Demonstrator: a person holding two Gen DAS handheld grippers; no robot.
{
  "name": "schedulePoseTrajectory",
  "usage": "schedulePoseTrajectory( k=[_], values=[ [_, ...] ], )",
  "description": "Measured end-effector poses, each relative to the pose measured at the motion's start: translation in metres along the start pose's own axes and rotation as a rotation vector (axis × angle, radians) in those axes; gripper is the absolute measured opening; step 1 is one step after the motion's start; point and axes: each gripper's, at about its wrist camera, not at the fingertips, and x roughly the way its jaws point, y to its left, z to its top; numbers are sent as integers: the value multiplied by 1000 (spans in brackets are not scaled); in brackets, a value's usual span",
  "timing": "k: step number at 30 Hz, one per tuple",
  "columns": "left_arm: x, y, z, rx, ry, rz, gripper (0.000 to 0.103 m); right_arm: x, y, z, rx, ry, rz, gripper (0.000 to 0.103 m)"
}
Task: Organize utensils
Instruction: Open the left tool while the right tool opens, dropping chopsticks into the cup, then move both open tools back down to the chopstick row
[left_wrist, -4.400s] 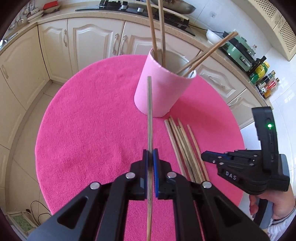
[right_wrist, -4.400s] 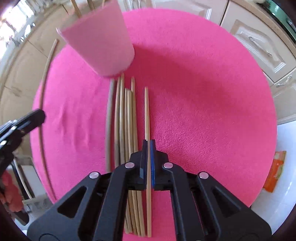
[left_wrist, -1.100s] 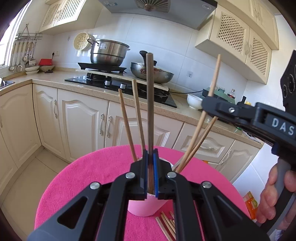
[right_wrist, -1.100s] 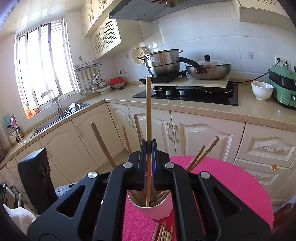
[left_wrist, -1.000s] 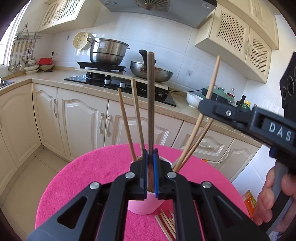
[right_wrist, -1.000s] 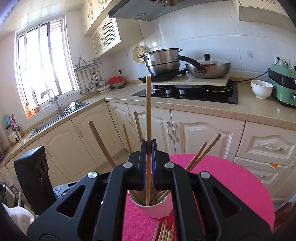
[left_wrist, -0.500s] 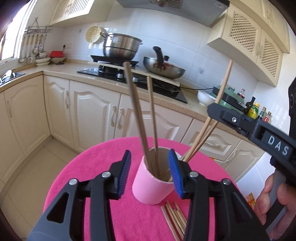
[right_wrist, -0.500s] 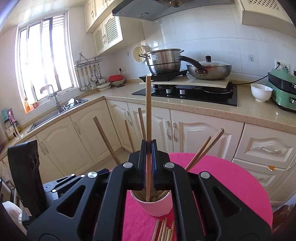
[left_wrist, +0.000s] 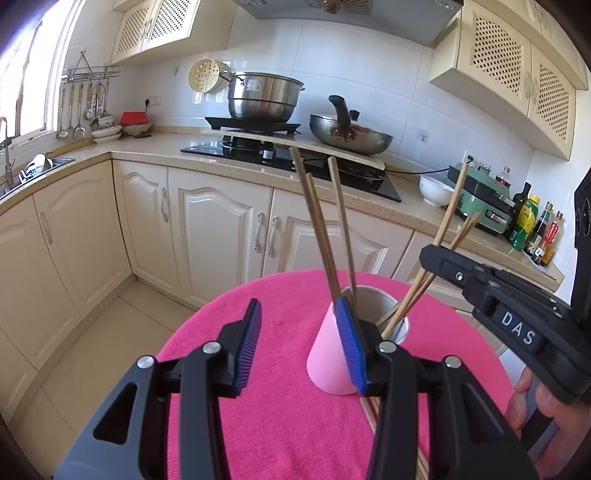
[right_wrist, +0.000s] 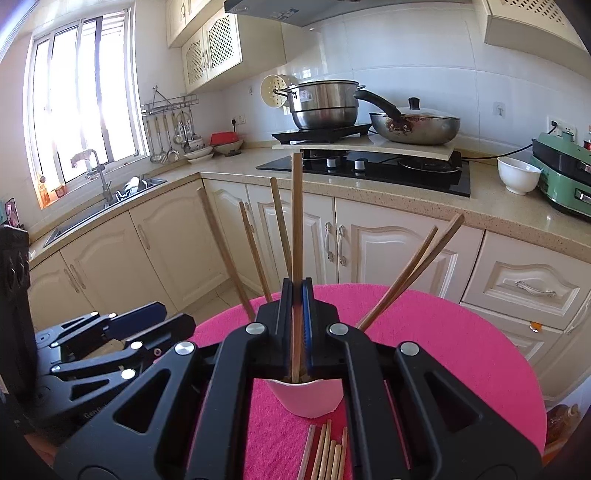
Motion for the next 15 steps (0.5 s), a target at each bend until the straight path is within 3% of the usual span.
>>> schedulePoseTrajectory(
  k=[11,15],
  values=[
    [-13,7,-2,13,24,1,42,-12,6,0,13,-7,-35,9],
    [-19,4,-3,28,24,-7,42,-30,8,2,15,-52,-45,50]
  ],
)
